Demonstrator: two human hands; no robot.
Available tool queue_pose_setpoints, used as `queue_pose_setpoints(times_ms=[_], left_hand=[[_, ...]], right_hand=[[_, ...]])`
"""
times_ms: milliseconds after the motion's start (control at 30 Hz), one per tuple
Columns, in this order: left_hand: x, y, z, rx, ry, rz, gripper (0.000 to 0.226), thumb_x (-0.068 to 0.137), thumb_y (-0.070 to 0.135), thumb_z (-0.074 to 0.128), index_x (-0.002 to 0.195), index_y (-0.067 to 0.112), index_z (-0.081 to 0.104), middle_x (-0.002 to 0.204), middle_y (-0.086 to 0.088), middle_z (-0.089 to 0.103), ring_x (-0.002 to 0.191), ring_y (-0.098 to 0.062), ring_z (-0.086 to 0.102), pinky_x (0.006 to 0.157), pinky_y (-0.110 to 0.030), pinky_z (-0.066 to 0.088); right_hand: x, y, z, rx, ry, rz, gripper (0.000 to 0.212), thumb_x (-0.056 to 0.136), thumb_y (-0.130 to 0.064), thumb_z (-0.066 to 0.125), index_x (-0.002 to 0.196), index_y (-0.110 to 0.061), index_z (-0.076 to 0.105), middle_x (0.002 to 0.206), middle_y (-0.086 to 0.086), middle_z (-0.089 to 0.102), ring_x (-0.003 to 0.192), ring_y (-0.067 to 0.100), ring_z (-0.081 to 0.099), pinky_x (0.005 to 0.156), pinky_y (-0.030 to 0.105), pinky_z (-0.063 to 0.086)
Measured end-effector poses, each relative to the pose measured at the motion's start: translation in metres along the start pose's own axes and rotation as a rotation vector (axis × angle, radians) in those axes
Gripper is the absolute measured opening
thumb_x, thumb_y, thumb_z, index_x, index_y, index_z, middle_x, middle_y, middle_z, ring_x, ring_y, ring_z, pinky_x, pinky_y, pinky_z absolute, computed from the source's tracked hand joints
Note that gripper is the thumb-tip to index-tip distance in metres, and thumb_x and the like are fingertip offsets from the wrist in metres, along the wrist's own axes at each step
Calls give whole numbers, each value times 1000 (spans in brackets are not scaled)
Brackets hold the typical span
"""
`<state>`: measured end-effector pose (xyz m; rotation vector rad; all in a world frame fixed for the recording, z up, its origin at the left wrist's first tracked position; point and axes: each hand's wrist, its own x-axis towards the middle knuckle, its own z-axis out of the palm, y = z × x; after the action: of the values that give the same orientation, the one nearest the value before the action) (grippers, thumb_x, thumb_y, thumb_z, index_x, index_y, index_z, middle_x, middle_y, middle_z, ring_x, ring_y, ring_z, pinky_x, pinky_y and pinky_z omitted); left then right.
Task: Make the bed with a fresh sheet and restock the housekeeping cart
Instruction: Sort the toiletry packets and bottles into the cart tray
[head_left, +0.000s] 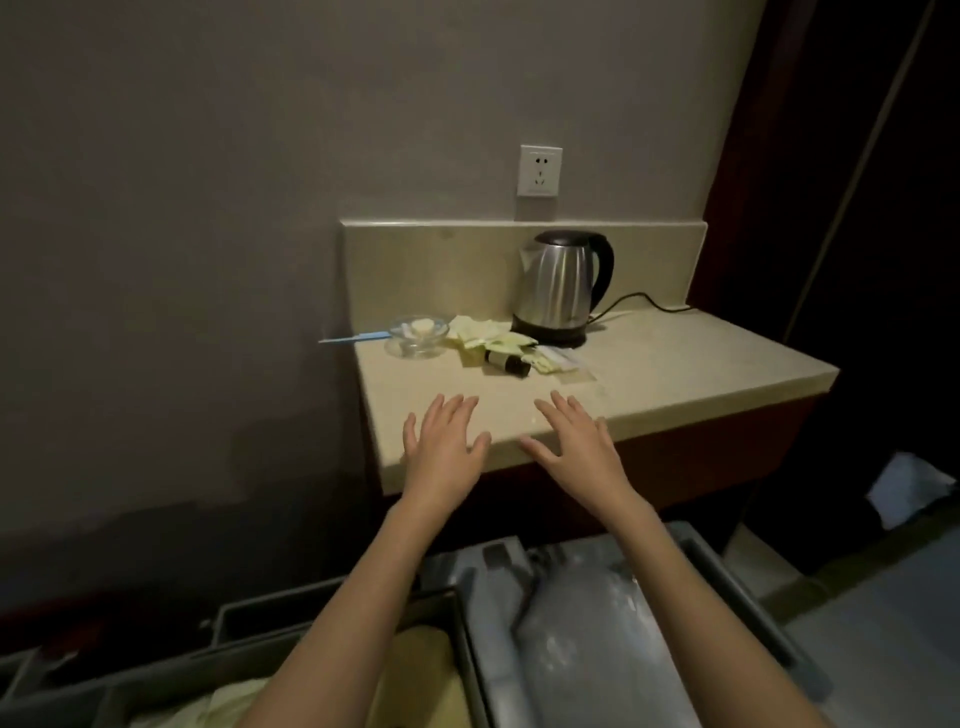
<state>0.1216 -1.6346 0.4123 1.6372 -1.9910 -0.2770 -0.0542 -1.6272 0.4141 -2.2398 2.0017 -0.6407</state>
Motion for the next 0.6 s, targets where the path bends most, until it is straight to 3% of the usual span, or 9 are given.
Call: queue_pose_setpoints(times_ms=[133, 333, 500, 600], left_hand=[[71, 5, 27, -23, -14, -69, 55, 99, 36, 39, 149, 22, 23, 158, 2, 20, 147, -16, 6, 118, -42, 1], [134, -14, 42, -249, 148, -105, 54, 99, 34, 42, 149, 20, 26, 157, -1, 22, 145, -18, 13, 119, -38, 11], [138, -23, 51, -358, 227, -136, 53, 99, 34, 42, 149, 26, 24, 156, 3, 20, 144, -14, 11, 119, -40, 15], [140, -24, 50, -359, 228, -154, 51, 99, 35, 42, 147, 30, 27, 155, 6, 20, 142, -13, 11, 118, -38, 16]], right_hand=[[79, 24, 19, 61, 9, -15, 77, 88, -58, 49, 151, -26, 17, 159, -3, 9, 146, 16, 4, 117, 47, 8], [176, 19, 37, 151, 58, -92, 85, 83, -59, 57, 150, -31, 13, 160, -3, 4, 147, 21, 1, 118, 48, 8], [249, 12, 43, 103, -130, -132, 91, 70, -67, 66, 144, -52, 15, 159, -3, -9, 146, 30, -9, 110, 66, 7], [273, 12, 53, 68, -265, -111, 82, 69, -68, 65, 140, -53, 27, 160, -4, 1, 145, 33, 0, 109, 66, 16]])
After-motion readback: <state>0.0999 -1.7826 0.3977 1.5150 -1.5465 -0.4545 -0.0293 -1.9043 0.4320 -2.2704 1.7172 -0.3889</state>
